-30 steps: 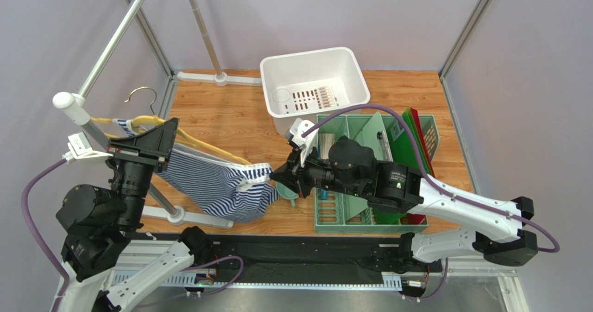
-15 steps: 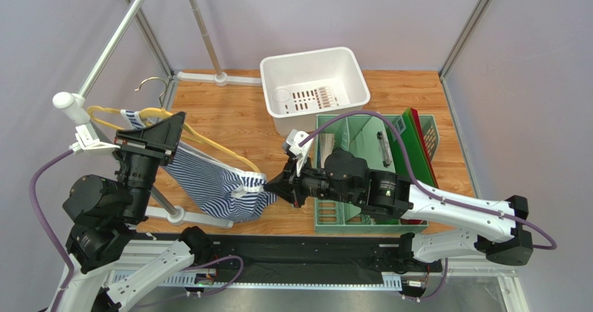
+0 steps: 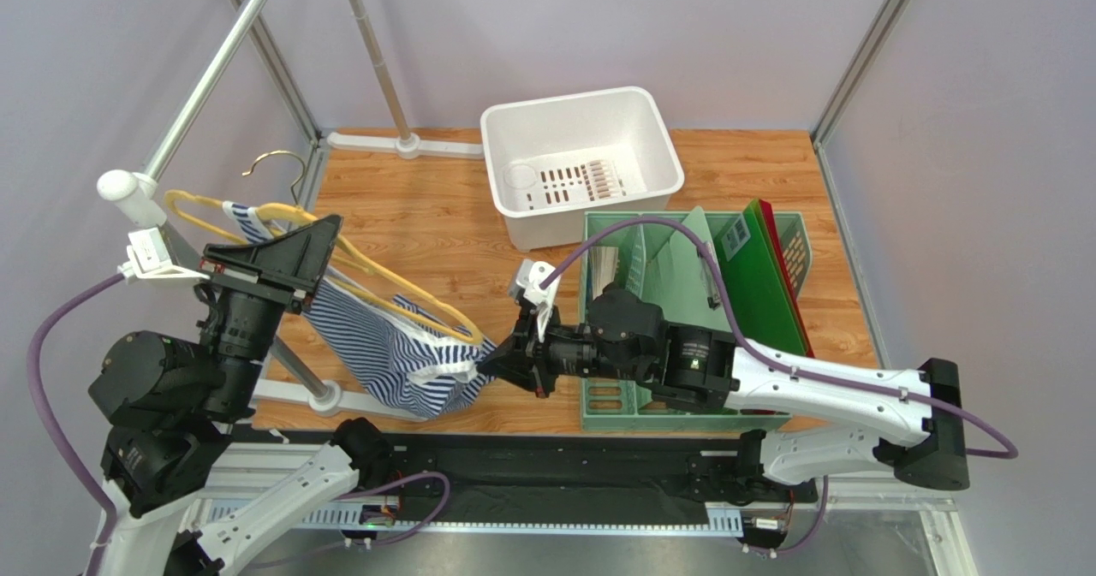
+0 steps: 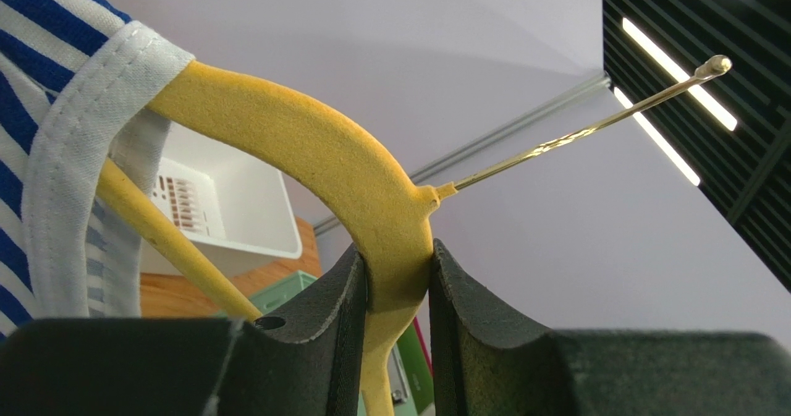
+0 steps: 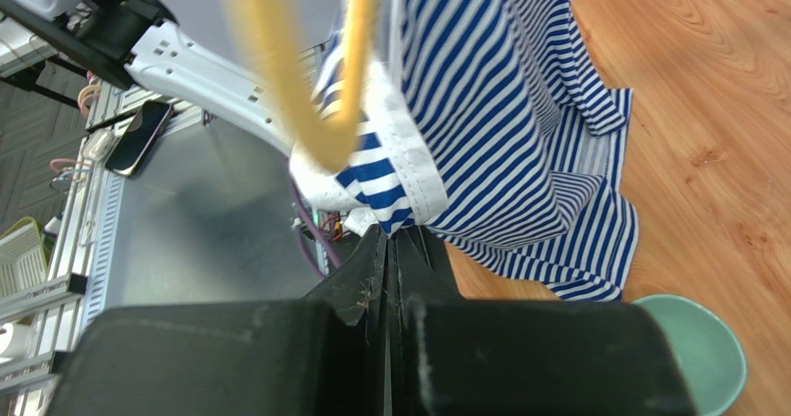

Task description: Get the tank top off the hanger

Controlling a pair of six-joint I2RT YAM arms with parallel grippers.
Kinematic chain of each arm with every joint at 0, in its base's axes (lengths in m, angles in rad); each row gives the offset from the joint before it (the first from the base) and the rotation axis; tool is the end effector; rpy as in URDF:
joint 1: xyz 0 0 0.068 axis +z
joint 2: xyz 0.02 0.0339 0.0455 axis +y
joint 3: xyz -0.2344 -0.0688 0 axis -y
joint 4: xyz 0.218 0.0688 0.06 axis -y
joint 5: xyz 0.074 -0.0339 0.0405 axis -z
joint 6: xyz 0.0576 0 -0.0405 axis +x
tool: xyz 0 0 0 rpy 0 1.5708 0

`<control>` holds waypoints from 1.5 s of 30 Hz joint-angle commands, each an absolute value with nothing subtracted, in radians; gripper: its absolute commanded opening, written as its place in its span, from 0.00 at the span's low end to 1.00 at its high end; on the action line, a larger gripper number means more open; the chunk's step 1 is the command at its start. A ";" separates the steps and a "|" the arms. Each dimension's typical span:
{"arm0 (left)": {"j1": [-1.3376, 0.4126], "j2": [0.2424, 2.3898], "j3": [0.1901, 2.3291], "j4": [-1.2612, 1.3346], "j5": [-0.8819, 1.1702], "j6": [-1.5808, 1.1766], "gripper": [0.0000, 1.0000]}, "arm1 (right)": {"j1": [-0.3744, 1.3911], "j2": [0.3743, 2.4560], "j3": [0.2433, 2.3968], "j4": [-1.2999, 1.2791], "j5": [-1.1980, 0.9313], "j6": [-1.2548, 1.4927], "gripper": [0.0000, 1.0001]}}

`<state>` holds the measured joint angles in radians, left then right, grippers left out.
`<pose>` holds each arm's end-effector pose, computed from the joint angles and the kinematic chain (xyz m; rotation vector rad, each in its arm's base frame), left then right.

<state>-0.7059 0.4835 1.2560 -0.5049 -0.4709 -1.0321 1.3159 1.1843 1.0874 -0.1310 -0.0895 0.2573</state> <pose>0.0532 -0.0110 0.4507 -0.6444 1.2754 -1.1537 0.0662 0.2746 0.3396 -1.0529 1.6614 1.1680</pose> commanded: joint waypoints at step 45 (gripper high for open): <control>-0.706 0.575 1.397 -0.640 0.225 -1.097 0.00 | 0.968 1.486 1.672 -0.654 -0.465 0.049 0.83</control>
<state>-0.7059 0.5758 1.3830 -0.7181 0.1635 -1.0763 0.9672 1.5169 1.6081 -0.6479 -0.4728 0.0967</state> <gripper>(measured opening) 0.326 0.816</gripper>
